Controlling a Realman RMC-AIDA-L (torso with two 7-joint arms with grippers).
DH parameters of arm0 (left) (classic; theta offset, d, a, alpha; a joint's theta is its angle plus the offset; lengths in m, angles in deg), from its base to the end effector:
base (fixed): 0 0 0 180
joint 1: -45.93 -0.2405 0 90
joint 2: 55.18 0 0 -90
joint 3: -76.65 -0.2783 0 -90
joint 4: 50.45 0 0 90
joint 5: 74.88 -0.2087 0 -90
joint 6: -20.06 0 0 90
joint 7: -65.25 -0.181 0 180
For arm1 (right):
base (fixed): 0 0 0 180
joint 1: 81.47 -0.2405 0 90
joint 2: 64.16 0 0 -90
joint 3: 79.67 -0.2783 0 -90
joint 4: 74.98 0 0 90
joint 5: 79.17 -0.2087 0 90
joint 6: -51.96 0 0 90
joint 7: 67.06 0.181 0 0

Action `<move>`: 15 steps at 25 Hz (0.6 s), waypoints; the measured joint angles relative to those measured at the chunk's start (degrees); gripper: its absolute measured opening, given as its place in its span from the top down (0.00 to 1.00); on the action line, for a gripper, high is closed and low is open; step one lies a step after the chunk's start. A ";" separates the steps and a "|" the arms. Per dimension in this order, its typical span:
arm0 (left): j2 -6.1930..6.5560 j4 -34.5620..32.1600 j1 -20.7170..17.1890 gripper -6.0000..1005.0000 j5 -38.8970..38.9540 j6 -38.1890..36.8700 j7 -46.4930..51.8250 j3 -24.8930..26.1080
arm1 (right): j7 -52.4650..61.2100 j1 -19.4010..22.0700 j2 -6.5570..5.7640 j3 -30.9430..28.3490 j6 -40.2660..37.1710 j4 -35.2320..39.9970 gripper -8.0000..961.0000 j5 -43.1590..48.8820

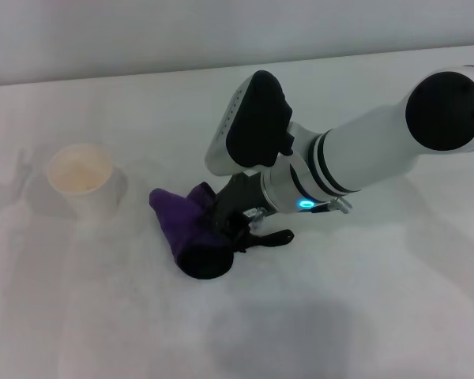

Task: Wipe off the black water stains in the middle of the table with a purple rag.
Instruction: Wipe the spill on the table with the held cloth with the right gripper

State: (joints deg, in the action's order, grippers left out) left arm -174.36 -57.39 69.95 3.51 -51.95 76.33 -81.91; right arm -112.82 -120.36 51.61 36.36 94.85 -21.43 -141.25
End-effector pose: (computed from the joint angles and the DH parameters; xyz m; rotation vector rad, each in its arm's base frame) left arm -0.3542 0.3563 -0.0213 -1.5348 -0.5938 -0.7303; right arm 0.1954 0.3736 -0.1719 -2.7892 0.4914 -0.1936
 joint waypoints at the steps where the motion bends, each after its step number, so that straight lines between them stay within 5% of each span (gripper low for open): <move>1: 0.00 0.00 0.06 0.11 0.00 0.00 0.02 0.00 | -0.23 -0.15 0.01 0.02 1.26 0.10 0.94 0.00; 9: 0.00 0.00 0.15 0.11 0.00 0.03 0.07 0.00 | -3.67 -1.86 0.04 -4.73 17.58 0.40 0.94 -0.43; 15: 0.00 0.00 0.15 0.11 0.00 0.12 0.08 0.00 | -3.77 -1.67 0.14 -5.38 16.16 0.22 0.94 -0.46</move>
State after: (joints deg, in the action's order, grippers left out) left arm -174.36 -57.39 70.10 3.51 -51.83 76.41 -81.91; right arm -116.59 -122.02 51.75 30.98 111.01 -21.21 -141.71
